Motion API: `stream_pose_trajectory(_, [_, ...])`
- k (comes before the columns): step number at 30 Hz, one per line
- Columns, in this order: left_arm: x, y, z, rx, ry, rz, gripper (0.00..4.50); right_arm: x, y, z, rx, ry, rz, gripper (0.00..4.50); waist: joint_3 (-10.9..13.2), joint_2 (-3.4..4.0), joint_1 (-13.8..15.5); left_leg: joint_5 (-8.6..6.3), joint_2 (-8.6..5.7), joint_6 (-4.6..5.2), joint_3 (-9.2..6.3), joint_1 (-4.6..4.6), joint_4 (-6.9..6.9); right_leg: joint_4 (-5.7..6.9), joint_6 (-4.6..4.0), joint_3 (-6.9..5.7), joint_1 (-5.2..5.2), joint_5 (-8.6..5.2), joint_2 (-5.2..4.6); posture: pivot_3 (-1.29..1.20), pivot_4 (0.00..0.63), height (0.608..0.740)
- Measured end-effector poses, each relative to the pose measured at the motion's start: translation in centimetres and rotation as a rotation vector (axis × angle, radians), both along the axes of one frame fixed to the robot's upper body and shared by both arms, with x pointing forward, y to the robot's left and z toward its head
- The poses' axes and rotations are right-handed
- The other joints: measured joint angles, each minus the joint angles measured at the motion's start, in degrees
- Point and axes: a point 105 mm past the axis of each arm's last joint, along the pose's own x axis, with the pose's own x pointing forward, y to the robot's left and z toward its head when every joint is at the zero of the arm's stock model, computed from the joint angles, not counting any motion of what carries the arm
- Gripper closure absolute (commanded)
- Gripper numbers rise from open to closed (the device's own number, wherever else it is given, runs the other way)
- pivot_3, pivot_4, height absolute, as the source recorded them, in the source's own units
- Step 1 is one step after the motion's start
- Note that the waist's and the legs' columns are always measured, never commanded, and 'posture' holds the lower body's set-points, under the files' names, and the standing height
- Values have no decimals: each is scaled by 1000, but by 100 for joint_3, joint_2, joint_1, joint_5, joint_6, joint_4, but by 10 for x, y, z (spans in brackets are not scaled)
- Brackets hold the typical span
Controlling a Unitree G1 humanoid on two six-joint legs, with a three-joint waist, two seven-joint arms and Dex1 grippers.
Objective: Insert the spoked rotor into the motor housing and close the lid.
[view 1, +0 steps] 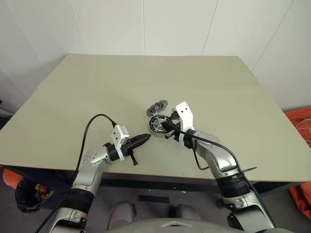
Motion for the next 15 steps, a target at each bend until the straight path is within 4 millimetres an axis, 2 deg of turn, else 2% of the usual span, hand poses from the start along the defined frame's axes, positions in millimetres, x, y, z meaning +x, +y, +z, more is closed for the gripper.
stream_pose_trajectory(6, [2, -2, 2, -10, -5, 33, 4472, -8, -10, 5, -135, 27, 133, 4500, 1, 5, 4, -2, 2, 3, 0, 1, 3, 4, -1, 0, 0, 0, 0, 0, 0, 740])
stream_pose_trajectory(9, [5, -4, 2, -6, -2, 47, 4500, -10, -9, 7, -163, 31, 180, 3969, 1, 5, 4, -2, 3, 3, 1, 0, 5, 6, -4, 0, -1, 2, 0, 0, 0, 740])
stream_pose_trajectory(15, [7, -9, 6, -6, 4, 61, 4500, -11, -3, 12, -210, 17, 269, 1972, 1, 5, 10, -1, 3, 2, 1, -5, 8, 11, -6, 0, -6, 4, 0, 0, 0, 740])
